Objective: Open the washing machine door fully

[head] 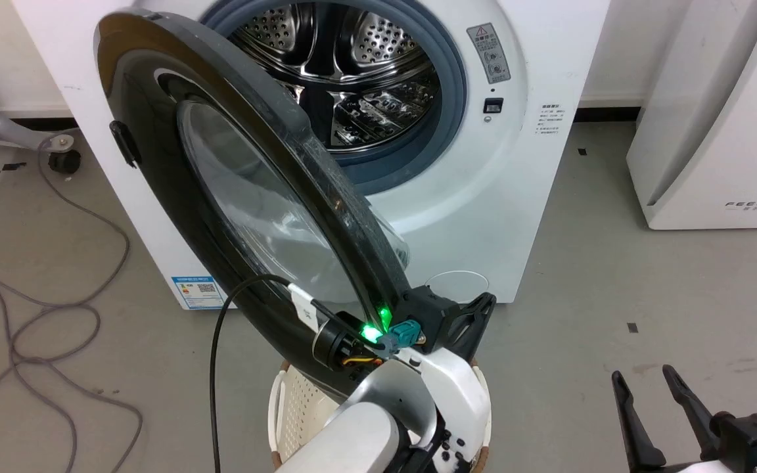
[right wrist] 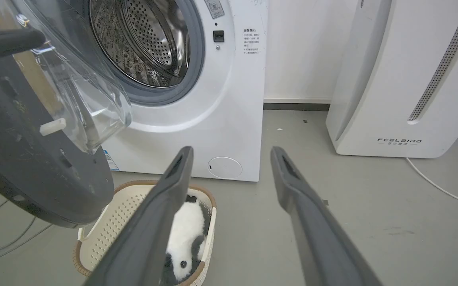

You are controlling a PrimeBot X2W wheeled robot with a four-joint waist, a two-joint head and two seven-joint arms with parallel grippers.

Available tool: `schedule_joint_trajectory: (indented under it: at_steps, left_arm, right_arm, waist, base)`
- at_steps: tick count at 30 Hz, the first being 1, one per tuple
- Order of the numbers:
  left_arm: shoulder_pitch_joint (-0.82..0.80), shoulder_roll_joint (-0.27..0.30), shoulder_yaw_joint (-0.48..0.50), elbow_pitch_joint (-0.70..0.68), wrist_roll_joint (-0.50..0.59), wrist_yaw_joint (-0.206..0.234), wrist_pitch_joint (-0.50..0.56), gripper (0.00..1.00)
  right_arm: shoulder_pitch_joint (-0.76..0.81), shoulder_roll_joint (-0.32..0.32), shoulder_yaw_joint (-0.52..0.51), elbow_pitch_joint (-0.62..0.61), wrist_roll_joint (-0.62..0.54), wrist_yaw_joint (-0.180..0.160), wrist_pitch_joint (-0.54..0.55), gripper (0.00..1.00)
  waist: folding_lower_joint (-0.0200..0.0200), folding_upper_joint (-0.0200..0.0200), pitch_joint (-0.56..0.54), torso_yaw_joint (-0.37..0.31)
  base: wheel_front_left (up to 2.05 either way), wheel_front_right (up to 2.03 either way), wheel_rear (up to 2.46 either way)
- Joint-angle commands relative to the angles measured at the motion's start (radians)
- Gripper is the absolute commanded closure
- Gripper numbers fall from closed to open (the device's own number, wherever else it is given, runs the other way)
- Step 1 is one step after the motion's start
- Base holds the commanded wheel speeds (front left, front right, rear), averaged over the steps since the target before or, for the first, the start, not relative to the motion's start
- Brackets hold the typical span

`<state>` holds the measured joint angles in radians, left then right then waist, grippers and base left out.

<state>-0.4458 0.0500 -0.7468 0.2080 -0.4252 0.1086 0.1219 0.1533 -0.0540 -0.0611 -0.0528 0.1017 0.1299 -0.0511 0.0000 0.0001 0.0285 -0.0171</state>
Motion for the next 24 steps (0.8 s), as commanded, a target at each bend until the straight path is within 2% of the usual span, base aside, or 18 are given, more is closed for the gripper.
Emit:
schedule_joint_trajectory:
  at_steps: [1, 7, 24]
  left_arm:
    - [-0.003, 0.001, -0.002, 0.005, -0.002, 0.008, -0.006, 1.0]
    - [0.04, 0.01, -0.006, -0.02, -0.013, 0.035, -0.004, 1.0]
    - [0.178, 0.1, 0.014, -0.133, -0.024, 0.105, -0.008, 1.0]
  right_arm:
    - [-0.019, 0.004, -0.002, 0.003, 0.011, 0.001, -0.003, 0.0]
    - [-0.013, 0.004, -0.002, 0.015, 0.018, 0.001, -0.001, 0.0]
    - [0.006, 0.004, -0.014, 0.024, 0.036, 0.001, 0.009, 0.0]
  waist:
    - [0.0, -0.0001, -0.001, 0.001]
    - [0.0, -0.0001, -0.015, 0.004]
    - [0.0, -0.0001, -0.047, 0.025]
  base:
    - [0.0, 0.0, 0.0]
    - [0.0, 0.0, 0.0]
    - [0.0, 0.0, 0.0]
